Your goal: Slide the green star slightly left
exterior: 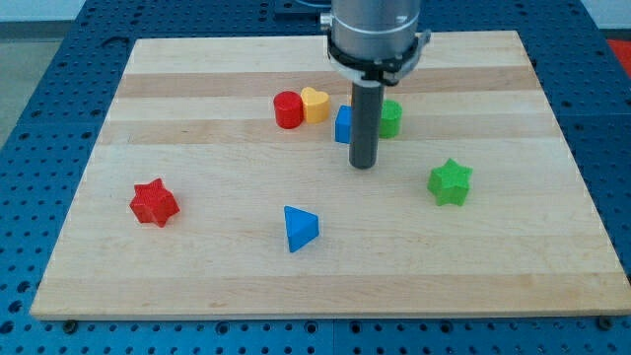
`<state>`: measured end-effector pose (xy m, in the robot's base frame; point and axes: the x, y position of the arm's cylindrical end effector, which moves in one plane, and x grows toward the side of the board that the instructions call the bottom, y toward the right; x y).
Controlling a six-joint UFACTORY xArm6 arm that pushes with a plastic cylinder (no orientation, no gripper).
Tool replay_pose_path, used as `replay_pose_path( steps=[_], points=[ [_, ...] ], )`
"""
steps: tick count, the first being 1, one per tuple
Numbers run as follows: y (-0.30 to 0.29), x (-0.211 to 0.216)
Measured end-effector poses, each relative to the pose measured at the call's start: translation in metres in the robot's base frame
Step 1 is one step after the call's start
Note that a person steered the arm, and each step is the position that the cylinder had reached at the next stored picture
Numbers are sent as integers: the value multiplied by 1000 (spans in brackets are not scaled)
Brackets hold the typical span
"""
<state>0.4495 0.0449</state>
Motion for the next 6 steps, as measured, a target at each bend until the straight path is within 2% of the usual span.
replay_pose_path(
  steps=[2, 3, 4, 6],
  points=[
    [149, -12],
    [201, 8],
    [179, 31],
    [88, 24]
  ],
)
